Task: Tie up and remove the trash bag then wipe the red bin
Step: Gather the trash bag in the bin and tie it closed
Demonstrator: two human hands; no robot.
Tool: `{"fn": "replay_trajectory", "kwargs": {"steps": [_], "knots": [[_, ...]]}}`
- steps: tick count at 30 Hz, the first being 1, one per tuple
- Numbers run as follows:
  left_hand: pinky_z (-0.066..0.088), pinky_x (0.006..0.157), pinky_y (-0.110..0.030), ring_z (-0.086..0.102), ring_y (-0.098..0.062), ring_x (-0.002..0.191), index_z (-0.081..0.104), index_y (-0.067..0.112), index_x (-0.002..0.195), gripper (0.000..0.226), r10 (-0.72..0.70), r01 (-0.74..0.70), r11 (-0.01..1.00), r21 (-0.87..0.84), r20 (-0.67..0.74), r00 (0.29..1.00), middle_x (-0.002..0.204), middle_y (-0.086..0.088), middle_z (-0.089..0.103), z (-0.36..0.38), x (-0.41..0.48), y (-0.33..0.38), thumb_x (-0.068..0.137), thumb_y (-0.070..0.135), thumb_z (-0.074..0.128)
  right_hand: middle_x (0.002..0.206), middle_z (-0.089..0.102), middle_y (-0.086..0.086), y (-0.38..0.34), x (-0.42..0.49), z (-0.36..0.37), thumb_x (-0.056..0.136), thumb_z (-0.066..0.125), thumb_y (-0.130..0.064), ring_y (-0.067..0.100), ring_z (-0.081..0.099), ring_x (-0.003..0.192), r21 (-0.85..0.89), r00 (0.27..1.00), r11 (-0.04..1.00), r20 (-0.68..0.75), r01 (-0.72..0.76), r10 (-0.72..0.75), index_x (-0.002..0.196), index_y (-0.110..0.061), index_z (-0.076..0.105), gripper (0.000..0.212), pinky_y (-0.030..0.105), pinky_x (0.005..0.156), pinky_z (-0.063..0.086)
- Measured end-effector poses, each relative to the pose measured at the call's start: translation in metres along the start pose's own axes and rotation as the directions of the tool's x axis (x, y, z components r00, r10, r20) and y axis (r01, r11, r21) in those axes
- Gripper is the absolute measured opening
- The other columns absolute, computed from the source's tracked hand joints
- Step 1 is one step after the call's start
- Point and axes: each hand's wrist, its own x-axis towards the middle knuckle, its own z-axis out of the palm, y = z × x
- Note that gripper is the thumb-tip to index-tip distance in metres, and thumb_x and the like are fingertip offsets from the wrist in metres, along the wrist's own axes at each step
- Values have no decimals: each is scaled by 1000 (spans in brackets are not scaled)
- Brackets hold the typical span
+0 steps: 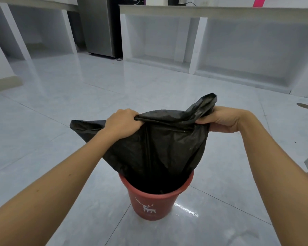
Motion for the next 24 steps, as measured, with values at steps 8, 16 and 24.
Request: {"fn": "replay_trajectory", "kwargs": {"steps": [8, 16, 24], "knots": [[34, 52, -27, 49, -21, 57, 42, 14, 58, 37, -275, 270, 911, -311, 27, 961, 61, -3, 53, 13, 3, 32, 86, 37, 44, 110, 74, -3, -4, 26, 41, 76, 74, -17, 14, 68, 106, -239, 970, 970, 221, -42, 97, 96, -28, 77, 23, 21, 85, 54], [40, 89, -42, 61, -23, 94, 59, 20, 89, 68, 200, -203, 979, -7, 208, 957, 89, -1, 65, -6, 3, 32, 76, 81, 32, 101, 75, 6, 13, 49, 40, 73, 80, -12, 22, 71, 98, -278, 992, 957, -67, 83, -105, 97, -17, 74, 26, 34, 88, 57], [10, 111, -59, 55, -25, 111, 54, 31, 105, 40, -133, -138, 815, 563, 414, 901, 110, 1, 64, -37, 5, -25, 82, 64, 51, 95, 75, 4, 21, 52, 32, 76, 78, -12, 19, 71, 93, -267, 976, 956, -147, 119, -163, 91, -19, 75, 16, 33, 84, 56]]}}
